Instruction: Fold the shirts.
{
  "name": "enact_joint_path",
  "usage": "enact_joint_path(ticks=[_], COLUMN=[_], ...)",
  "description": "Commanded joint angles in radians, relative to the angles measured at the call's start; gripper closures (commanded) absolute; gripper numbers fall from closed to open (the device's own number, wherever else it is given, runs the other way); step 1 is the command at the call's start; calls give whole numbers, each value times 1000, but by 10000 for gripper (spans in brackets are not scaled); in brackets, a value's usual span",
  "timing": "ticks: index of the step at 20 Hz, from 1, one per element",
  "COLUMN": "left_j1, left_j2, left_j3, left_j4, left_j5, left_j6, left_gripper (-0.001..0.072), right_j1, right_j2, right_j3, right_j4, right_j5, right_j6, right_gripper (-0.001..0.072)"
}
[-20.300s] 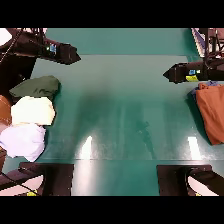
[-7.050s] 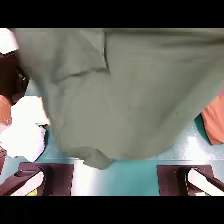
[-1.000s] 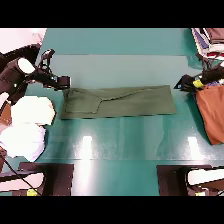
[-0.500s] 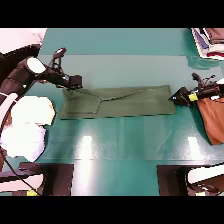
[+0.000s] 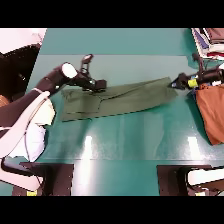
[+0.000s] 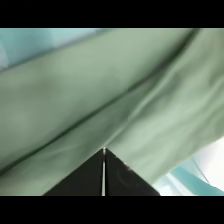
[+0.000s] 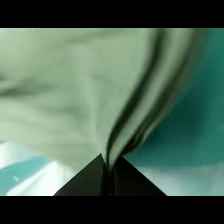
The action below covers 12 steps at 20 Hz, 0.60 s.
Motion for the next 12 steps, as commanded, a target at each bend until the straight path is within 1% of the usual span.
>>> enact_joint_path(ticks=[1,3,5,8,12], left_j1=[-86,-110,-113,-113,-113], left_j2=[-135,-190,-215,-226,-226], left_j3=[130,181,185,185,185], left_j4=[-19,-19,-19,-6,20], left_j5=[-8,-35,-24,-37,-43], left_j6=[-8,-15,-53,-54,-55], left_gripper=[682,682,682,683,683], right_j1=[85,153,218,298,369], right_j2=[93,119,121,121,121], right_j3=[101,162,215,259,264], right_j4=[132,154,154,154,155], right_j5=[26,27,27,18,-9], right_j6=[13,34,49,63,63], right_gripper=[697,697,697,697,697])
